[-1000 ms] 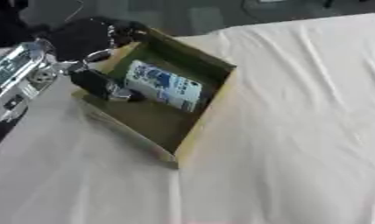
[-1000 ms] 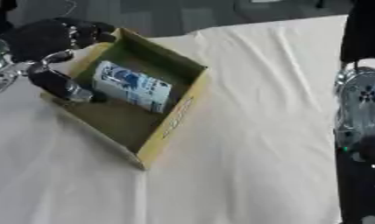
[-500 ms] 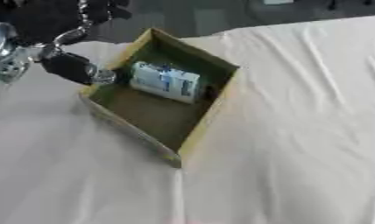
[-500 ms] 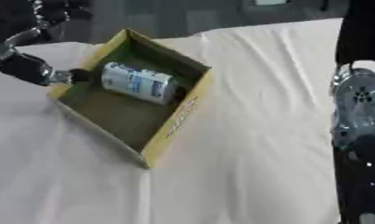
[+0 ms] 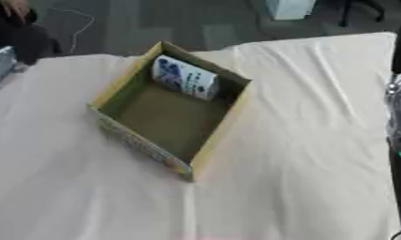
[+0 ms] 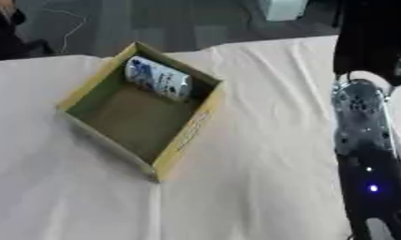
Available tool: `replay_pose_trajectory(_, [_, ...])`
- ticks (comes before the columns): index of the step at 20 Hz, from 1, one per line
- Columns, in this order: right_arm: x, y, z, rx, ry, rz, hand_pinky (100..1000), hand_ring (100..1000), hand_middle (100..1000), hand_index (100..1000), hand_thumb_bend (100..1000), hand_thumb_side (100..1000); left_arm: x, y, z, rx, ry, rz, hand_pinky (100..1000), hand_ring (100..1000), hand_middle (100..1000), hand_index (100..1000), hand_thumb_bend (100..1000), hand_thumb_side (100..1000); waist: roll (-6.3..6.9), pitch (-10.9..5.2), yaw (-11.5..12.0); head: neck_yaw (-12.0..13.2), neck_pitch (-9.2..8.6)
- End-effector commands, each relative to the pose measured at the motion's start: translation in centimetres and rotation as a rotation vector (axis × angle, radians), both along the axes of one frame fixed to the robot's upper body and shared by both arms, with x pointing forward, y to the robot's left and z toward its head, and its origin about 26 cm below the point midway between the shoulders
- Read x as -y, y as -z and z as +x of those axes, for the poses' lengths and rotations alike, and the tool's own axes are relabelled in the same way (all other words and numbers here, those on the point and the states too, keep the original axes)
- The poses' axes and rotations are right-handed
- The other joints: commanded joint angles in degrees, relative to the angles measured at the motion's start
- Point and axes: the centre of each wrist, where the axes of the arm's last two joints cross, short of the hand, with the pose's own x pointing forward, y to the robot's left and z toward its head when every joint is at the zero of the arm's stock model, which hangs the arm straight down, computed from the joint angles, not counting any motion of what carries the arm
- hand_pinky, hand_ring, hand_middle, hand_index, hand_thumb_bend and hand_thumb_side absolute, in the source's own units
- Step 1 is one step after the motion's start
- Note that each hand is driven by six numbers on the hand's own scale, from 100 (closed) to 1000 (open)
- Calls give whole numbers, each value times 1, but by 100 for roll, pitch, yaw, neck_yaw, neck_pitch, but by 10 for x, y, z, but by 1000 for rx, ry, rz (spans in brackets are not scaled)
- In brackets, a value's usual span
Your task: Pick up objects on the table and place them in the box.
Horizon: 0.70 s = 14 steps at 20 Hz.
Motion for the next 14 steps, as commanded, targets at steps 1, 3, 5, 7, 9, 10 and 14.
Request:
replay_pose_trajectory(1, [10, -1, -4, 21, 57, -5, 309, 438, 485, 684, 100, 891, -2, 7, -1, 48, 105, -193, 372, 499, 631, 707, 246, 732, -76, -133, 69, -291, -285])
replay_pose_trajectory(3, [15, 7, -5, 21, 90, -7, 307, 439, 485, 684, 100, 890, 0, 25, 1, 62, 164, -325, 337, 461, 587, 663, 219, 733, -233, -159, 218, -445, -492])
replay_pose_trajectory(5, [20, 17, -6, 20, 122, -10, 304, 441, 486, 685, 100, 891, 6, 33, 4, 88, 220, -383, 358, 458, 585, 661, 205, 691, -394, -191, 359, -634, -619])
replay_pose_trajectory(7, [26, 31, -9, 5, 155, -12, 300, 443, 488, 685, 100, 890, 16, 32, 6, 118, 307, -412, 367, 455, 582, 655, 193, 698, -589, -274, 459, -891, -655])
replay_pose_trajectory(9, [31, 42, -12, -8, 178, -19, 298, 441, 485, 681, 100, 890, 24, 29, 7, 123, 367, -413, 377, 469, 588, 651, 203, 707, -688, -362, 541, -1139, -756])
replay_pose_trajectory(10, [35, 47, -14, -12, 192, -27, 297, 441, 484, 680, 100, 890, 26, 25, 8, 133, 385, -428, 377, 468, 586, 650, 199, 709, -721, -418, 607, -1269, -836])
replay_pose_trajectory(14, [42, 58, -19, 8, 222, -58, 294, 437, 481, 673, 100, 892, 27, 11, 8, 167, 386, -506, 396, 487, 591, 659, 183, 720, -749, -533, 797, -1287, -925])
